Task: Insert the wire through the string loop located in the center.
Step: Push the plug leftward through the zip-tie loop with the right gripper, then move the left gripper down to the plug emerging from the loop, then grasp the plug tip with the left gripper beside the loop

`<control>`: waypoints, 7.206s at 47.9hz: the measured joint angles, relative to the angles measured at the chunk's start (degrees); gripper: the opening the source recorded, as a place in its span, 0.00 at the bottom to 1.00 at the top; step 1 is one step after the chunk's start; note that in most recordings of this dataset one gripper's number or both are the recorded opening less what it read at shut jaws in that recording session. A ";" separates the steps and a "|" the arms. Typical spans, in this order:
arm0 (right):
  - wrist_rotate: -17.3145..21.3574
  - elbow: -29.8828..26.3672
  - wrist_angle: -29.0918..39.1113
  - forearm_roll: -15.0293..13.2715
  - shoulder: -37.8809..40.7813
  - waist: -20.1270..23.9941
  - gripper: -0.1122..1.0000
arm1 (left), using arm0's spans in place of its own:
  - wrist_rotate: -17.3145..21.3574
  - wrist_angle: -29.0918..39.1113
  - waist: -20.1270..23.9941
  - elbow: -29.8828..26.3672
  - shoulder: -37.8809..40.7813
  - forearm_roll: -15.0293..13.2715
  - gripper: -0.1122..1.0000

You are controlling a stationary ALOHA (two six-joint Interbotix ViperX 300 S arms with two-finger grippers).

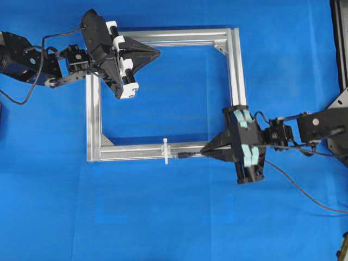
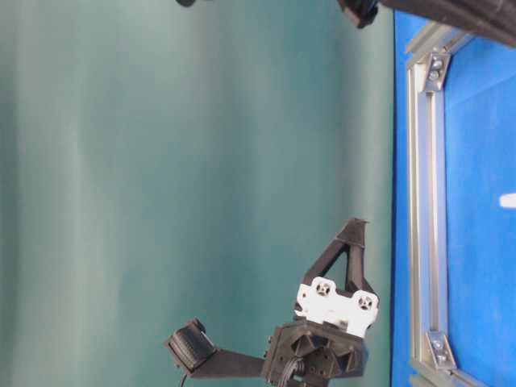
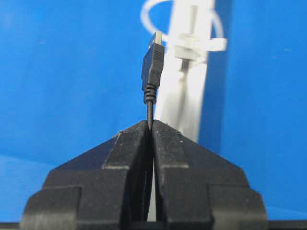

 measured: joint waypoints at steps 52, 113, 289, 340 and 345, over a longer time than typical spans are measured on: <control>0.00 0.00 0.09 0.00 0.00 -2.02 0.08 | 0.00 0.00 0.00 0.00 0.00 0.09 0.10; 0.00 -0.35 0.00 0.00 0.18 -2.02 0.08 | 0.00 0.00 0.00 0.00 0.00 0.09 0.10; 0.00 -12.57 0.00 -0.09 11.43 -2.02 0.08 | -2.20 8.88 -25.58 2.72 -6.68 0.18 0.90; 0.00 -12.57 0.09 0.00 11.43 -2.02 0.08 | -2.11 20.57 -25.31 -1.49 -2.11 0.26 0.89; 0.00 -12.57 0.00 0.00 11.43 -2.02 0.08 | -2.02 20.74 -25.31 -1.49 -2.02 0.26 0.89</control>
